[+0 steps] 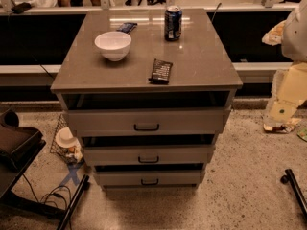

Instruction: Open bottom drawer

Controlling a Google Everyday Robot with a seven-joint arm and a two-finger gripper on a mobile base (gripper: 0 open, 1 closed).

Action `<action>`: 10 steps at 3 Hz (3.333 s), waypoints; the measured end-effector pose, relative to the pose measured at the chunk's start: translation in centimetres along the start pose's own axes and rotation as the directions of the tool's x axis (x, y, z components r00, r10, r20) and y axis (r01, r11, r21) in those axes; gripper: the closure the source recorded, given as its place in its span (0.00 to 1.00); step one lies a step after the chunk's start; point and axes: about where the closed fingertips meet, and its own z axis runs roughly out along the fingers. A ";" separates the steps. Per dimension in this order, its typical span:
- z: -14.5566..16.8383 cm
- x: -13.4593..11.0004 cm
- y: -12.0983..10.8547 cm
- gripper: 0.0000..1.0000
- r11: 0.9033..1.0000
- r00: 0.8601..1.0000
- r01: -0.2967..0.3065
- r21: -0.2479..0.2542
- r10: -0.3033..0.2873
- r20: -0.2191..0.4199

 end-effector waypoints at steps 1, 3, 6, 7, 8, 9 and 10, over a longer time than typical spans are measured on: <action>0.0 0.0 0.0 0.00 1.000 1.000 0.000 0.000 0.000 0.000; 8.9 -0.1 2.8 0.00 0.998 0.998 0.064 0.023 -0.064 0.027; 25.1 2.4 11.0 0.00 0.991 0.994 0.113 0.070 -0.113 0.007; 25.1 2.0 10.7 0.00 0.991 0.995 0.092 0.098 -0.094 0.016; 26.6 0.7 11.4 0.00 0.982 0.986 0.166 0.094 -0.164 -0.032; 31.7 0.4 12.8 0.00 0.979 0.979 0.196 0.064 -0.192 -0.062; 39.7 1.6 14.4 0.00 0.985 0.985 0.172 0.004 -0.171 -0.033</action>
Offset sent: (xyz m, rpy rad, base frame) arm 0.0198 0.0200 -0.0832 -0.0020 -0.0182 0.0170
